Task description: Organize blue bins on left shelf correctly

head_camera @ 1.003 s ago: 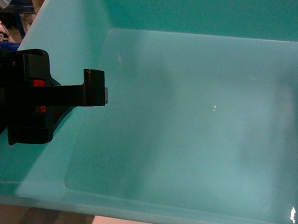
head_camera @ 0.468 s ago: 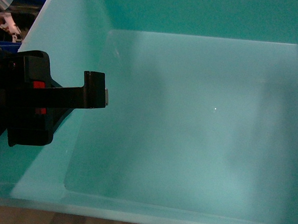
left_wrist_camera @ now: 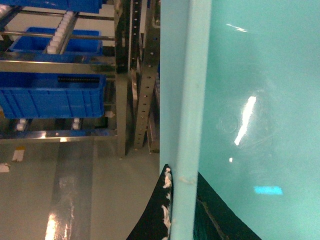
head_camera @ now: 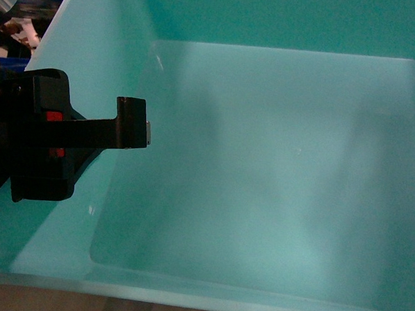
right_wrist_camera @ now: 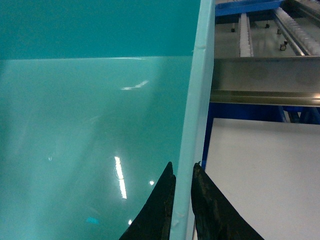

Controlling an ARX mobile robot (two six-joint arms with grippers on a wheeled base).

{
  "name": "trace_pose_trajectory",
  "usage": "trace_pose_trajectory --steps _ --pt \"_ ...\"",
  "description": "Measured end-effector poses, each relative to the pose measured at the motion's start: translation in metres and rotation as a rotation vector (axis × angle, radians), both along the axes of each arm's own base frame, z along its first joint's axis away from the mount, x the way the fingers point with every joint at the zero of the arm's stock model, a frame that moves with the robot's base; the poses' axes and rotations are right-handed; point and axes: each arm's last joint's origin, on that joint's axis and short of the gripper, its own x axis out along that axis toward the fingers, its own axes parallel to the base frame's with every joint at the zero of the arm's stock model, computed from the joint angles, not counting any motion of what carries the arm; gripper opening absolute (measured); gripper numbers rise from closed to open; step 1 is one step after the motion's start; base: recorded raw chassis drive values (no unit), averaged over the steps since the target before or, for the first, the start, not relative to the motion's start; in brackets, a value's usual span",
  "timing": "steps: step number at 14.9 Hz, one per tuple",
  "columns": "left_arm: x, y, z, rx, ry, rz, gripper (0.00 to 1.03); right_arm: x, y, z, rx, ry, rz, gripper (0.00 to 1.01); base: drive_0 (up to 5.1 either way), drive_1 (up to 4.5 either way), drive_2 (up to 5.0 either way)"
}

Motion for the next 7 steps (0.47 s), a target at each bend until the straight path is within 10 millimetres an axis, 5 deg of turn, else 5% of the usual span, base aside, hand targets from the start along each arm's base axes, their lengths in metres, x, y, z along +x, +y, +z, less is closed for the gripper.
trace_pose_trajectory --steps 7 --pt "0.0001 0.0 0.0001 -0.001 -0.001 0.0 0.06 -0.0004 0.0 0.0007 0.0 -0.004 0.0 0.09 -5.0 2.44 2.4"
